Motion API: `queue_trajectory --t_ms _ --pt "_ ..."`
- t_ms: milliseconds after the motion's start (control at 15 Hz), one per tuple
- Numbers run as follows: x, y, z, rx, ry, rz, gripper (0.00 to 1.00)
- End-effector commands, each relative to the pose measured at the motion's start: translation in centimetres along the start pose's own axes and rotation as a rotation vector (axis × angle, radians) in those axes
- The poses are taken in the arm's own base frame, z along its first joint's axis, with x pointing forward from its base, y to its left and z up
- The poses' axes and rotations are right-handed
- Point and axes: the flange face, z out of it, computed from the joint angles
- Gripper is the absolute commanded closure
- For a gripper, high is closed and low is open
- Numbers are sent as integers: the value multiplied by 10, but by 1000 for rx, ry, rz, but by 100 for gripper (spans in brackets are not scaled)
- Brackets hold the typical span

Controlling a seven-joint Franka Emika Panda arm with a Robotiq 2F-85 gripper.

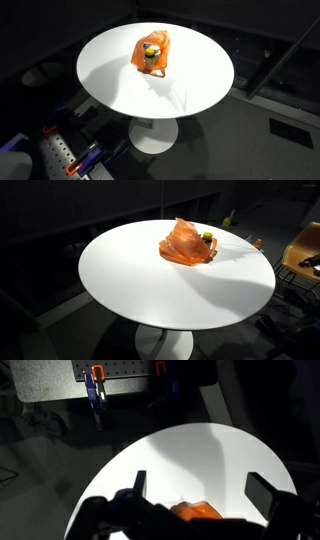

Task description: Remove the yellow and brown bottle from the plastic and put it on the table

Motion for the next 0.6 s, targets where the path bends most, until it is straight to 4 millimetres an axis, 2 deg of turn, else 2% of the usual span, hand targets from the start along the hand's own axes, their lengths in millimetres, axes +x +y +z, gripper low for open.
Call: queue_trajectory --t_ms 0,200,533 --pt "0 0 -1 0 0 0 0" --pt "2 -2 -1 -2 2 8 0" --pt "29 -28 -5 -33 43 20 0"
